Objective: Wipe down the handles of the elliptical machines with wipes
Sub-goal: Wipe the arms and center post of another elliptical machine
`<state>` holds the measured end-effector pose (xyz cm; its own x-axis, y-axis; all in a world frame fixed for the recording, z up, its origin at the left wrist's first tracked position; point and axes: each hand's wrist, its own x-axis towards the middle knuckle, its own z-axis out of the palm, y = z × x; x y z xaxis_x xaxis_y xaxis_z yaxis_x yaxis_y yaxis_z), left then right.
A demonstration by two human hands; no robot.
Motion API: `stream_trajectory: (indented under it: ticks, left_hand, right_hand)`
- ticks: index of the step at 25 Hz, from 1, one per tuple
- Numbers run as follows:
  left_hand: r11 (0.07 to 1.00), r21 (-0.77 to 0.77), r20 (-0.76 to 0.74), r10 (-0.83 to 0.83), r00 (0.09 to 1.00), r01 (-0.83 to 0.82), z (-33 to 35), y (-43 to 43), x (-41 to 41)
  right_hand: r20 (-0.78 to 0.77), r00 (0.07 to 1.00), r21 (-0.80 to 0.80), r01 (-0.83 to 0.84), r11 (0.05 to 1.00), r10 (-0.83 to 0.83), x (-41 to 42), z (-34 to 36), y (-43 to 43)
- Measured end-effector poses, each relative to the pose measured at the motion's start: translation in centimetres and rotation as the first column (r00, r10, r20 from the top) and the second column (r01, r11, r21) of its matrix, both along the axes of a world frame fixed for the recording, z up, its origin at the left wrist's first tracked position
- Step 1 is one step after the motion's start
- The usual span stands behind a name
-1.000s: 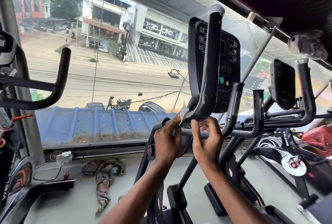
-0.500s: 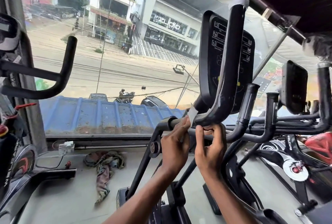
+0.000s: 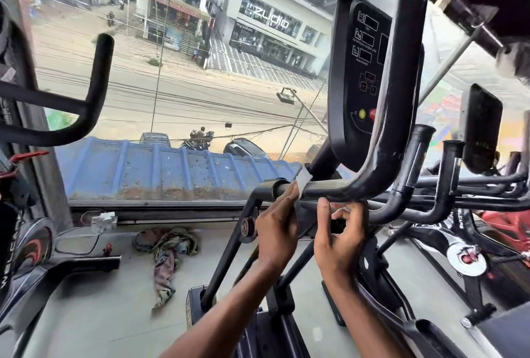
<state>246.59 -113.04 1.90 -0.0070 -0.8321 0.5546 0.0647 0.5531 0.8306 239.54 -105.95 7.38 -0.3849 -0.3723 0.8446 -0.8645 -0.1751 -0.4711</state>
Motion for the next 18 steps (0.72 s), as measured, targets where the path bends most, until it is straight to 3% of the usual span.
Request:
stream_trajectory:
  ticks: [3, 5, 10, 15, 18]
  left_hand:
    - [0.973, 0.226, 0.195, -0.005, 0.981, -0.04, -0.8, -3.2, -0.2]
    - [0.959, 0.28, 0.277, -0.034, 0.96, -0.047, -0.9, -4.3, 0.0]
    - [0.997, 0.041, 0.106, -0.064, 0.992, 0.06, 1.2, -2.9, 0.8]
    - [0.987, 0.158, 0.326, -0.075, 0.943, 0.024, -0.2, -5.1, 1.1]
    - [0.987, 0.152, 0.118, -0.071, 0.99, 0.053, 2.0, -2.5, 1.3]
  right_hand:
    - [0.012, 1.0, -0.011, 0.009, 1.0, -0.009, -0.1, -0.3, -0.1]
    - [0.021, 1.0, -0.023, 0.002, 1.0, -0.002, 0.0, -0.4, -0.2]
    - [0.012, 1.0, -0.015, 0.018, 1.0, -0.018, 0.4, 0.0, -0.1]
    - [0.009, 1.0, 0.002, 0.03, 1.0, -0.03, 0.4, 0.2, 0.3]
    - [0.013, 0.999, 0.01, 0.029, 1.0, -0.029, 0.4, 0.4, 0.4]
